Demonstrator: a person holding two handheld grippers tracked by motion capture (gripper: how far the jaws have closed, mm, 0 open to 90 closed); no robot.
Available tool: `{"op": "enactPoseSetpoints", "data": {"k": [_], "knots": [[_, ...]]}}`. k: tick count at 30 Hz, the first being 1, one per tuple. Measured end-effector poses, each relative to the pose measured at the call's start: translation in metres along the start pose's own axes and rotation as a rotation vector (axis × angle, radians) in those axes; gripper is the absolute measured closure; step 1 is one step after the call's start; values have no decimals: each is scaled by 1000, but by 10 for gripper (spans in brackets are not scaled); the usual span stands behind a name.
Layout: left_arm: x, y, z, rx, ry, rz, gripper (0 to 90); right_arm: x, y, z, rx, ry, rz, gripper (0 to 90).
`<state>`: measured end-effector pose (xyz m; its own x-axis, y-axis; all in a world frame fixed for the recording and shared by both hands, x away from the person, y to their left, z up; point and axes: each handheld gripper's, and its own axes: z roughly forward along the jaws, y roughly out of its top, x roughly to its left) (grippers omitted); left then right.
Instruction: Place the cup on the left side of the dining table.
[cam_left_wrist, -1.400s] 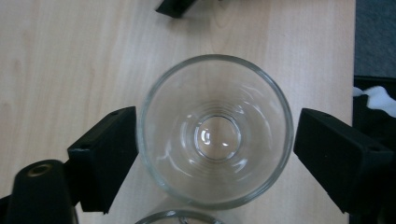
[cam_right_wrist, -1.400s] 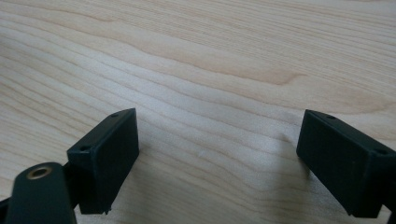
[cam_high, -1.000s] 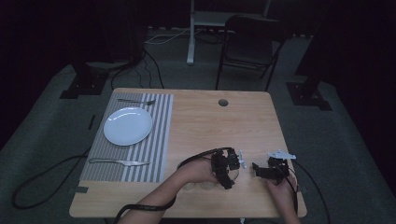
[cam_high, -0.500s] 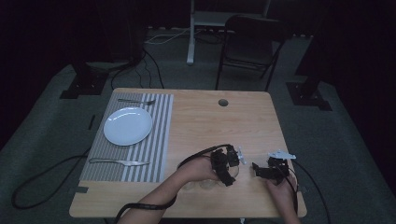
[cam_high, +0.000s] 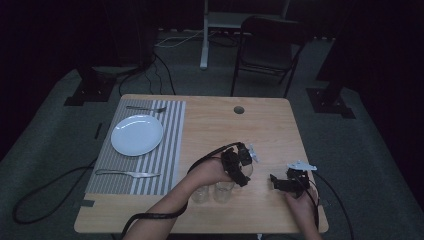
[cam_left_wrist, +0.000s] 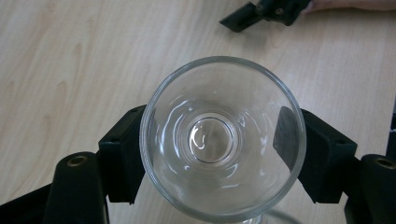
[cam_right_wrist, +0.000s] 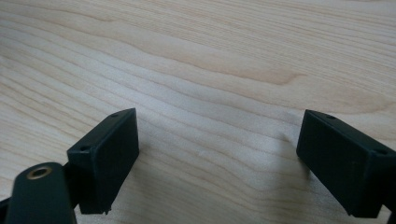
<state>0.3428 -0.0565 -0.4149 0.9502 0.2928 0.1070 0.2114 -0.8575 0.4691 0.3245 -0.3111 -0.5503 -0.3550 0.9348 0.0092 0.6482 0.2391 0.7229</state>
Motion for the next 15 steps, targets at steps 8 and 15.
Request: {"op": "enactPoseSetpoints", "data": {"k": [8, 15], "knots": [[25, -15, -13, -10, 54, -81, 287, 0, 0, 0, -1, -1, 1, 125], [41, -37, -28, -16, 91, -151, 287, 0, 0, 0, -1, 0, 0, 125]]}}
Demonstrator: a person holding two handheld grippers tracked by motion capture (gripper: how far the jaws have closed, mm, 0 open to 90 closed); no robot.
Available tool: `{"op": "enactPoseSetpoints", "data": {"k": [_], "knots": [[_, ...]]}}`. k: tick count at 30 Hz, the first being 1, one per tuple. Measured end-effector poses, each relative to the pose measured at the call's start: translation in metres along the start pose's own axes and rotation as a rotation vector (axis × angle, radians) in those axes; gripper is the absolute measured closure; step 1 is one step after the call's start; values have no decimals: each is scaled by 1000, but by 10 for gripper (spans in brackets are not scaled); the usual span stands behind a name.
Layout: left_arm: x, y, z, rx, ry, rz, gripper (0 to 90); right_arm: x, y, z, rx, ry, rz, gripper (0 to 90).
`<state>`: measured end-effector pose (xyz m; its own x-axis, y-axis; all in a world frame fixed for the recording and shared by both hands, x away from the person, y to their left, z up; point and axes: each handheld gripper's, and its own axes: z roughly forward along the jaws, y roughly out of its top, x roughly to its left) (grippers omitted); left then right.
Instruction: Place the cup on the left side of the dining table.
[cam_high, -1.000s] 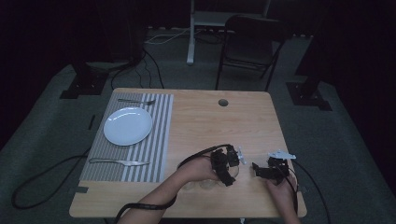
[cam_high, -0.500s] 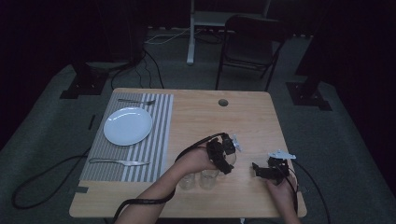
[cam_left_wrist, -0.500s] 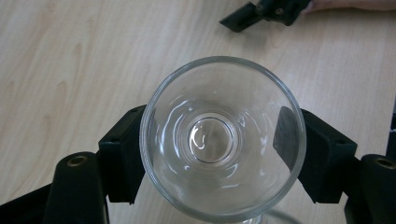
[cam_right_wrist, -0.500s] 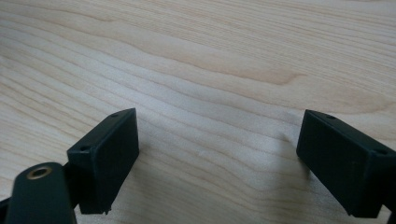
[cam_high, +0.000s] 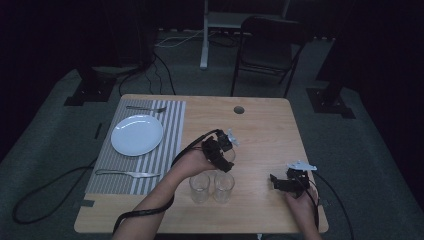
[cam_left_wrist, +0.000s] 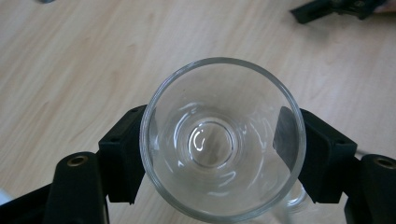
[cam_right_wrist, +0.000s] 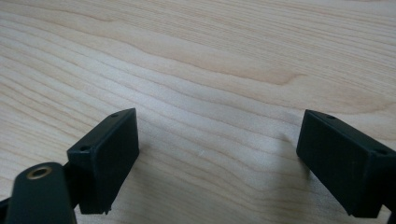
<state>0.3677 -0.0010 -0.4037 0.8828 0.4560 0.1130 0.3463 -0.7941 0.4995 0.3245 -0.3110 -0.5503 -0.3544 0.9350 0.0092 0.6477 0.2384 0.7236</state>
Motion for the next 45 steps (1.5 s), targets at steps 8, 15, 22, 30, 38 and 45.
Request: {"op": "enactPoseSetpoints", "data": {"k": [8, 15, 22, 30, 38, 45], "knots": [[22, -28, -17, 14, 45, -67, 287, 0, 0, 0, 0, 0, -1, 126], [42, -58, -30, 4, 87, -155, 287, 0, 0, 0, 0, 0, 0, 126], [60, -84, -40, 8, 120, -214, 287, 0, 0, 0, 1, 0, 1, 126], [80, -115, -44, 29, 176, -298, 287, 0, 0, 0, 1, -1, 3, 127], [97, -141, -46, 39, 223, -396, 287, 0, 0, 0, 1, -1, 2, 127], [110, -154, -45, 50, 244, -452, 287, 0, 0, 0, 1, -1, 2, 127]]}}
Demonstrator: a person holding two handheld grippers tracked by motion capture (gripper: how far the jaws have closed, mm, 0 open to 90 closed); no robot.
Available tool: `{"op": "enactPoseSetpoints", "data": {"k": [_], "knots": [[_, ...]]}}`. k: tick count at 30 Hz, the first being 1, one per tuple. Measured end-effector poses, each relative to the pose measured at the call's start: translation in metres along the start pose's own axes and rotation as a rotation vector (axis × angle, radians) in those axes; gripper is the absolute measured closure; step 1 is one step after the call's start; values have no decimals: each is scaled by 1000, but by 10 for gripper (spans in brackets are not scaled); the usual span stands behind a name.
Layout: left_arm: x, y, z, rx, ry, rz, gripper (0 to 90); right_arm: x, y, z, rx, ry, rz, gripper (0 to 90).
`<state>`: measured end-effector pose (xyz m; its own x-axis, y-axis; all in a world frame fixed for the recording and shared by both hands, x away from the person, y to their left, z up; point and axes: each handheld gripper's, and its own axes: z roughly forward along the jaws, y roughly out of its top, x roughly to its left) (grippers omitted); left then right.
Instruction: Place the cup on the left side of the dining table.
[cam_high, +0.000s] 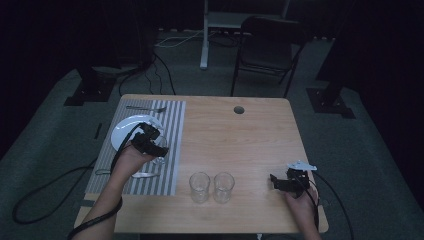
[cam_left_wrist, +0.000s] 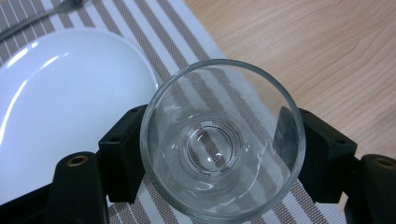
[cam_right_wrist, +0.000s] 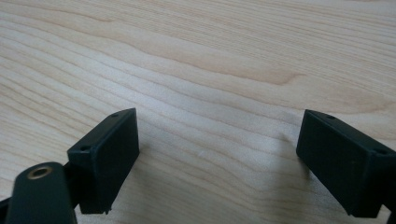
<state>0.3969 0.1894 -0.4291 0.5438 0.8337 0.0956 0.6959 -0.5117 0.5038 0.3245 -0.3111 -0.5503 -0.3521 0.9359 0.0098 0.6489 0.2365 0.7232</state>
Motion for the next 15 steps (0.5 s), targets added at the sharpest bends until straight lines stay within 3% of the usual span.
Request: {"op": "enactPoseSetpoints", "data": {"k": [6, 10, 15], "knots": [[6, -5, 6, 0, 15, -46, 287, 0, 0, 0, 0, 0, 0, 127], [9, -8, 9, -2, -3, -84, 287, 0, 0, 0, 0, 0, 0, 127], [7, -10, 8, -5, -1, -67, 286, 0, 0, 0, 0, 0, 0, 127]]}}
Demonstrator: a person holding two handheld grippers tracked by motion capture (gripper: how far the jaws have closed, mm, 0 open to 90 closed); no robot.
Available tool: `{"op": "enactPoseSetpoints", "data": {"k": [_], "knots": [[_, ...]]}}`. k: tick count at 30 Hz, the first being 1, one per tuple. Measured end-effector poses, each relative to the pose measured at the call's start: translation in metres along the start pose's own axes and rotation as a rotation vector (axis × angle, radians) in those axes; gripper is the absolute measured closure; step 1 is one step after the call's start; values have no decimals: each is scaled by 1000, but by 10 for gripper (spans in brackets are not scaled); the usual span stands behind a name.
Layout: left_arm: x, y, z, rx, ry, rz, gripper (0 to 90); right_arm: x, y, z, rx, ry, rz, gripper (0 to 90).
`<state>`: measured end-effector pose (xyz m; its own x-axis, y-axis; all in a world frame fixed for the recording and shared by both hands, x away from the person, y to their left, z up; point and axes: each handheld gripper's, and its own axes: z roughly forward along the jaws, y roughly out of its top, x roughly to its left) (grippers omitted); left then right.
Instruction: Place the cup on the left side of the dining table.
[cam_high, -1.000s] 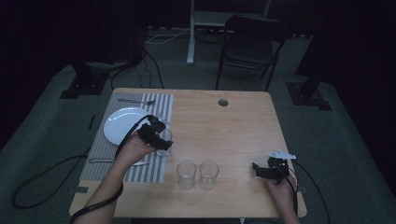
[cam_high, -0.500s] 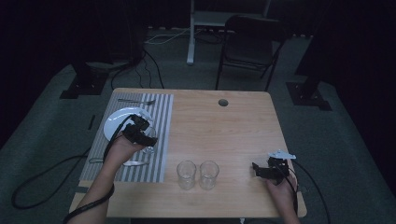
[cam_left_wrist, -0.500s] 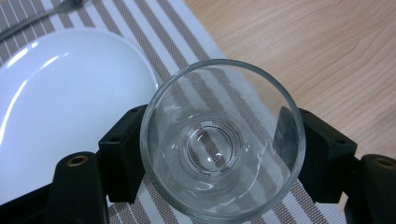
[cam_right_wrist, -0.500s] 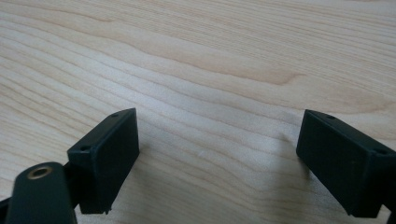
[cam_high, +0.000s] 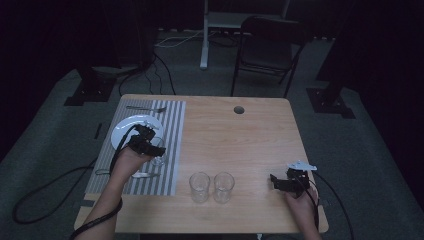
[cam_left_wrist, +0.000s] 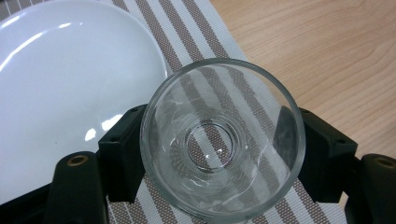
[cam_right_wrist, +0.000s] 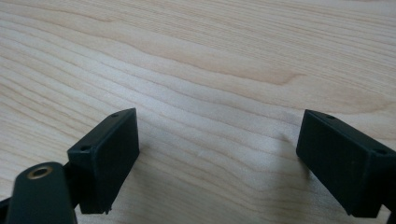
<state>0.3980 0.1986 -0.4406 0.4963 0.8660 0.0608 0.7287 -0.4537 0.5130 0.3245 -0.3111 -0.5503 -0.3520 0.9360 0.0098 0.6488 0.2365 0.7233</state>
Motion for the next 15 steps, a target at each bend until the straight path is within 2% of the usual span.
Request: {"op": "enactPoseSetpoints", "data": {"k": [2, 5, 6, 7, 8, 9, 10, 11, 13, 15], "knots": [[-2, -2, 1, -21, 11, 7, 285, 0, 0, 0, 0, 0, 0, 127], [-3, -4, 2, -40, 27, -4, 272, 0, 0, 0, 0, 0, 0, 127], [-4, -6, 2, -58, 45, -2, 272, 0, 0, 0, 0, 0, 0, 127], [-4, -7, 2, -60, 25, -5, 135, 0, 0, 0, 0, 0, -1, 127], [-4, -7, 2, -60, 10, -15, 93, 0, 0, 0, 0, 0, 0, 127], [-5, -7, 2, -63, 22, -8, 80, 0, 0, 0, -1, 0, -1, 127], [-6, -7, 2, -56, 33, -7, 4, 0, 0, 0, 0, 0, 0, 127], [-7, -8, 2, -66, 42, -13, 1, 0, 0, 0, -1, 0, -1, 127], [-7, -10, 1, -72, 26, -13, 1, 0, 0, 0, -1, 0, -1, 127], [-9, -14, 0, -111, 37, 7, 2, 0, 0, 0, -1, 0, -1, 127]]}}
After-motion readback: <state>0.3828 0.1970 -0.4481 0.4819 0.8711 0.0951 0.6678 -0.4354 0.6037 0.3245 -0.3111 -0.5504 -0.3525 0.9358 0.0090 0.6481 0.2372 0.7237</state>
